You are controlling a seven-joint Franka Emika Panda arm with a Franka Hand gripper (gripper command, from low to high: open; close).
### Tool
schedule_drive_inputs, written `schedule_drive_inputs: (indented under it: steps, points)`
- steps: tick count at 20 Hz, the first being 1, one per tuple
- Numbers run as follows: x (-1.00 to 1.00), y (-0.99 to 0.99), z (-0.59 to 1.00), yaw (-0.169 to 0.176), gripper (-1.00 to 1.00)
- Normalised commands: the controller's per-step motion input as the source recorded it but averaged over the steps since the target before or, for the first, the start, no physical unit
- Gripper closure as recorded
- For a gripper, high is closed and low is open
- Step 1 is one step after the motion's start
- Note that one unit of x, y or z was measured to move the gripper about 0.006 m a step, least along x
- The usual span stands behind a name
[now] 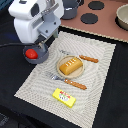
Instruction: Interact with the objects in diverse but meaningful ways.
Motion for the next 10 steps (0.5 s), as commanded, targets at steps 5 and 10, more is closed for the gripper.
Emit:
schedule_drive_inputs:
  steps: [5, 10]
  points:
    - [0.58, -0.01, -0.10, 0.123, -1.00]
    - [0.50, -0.04, -0.22, 0.140, -1.00]
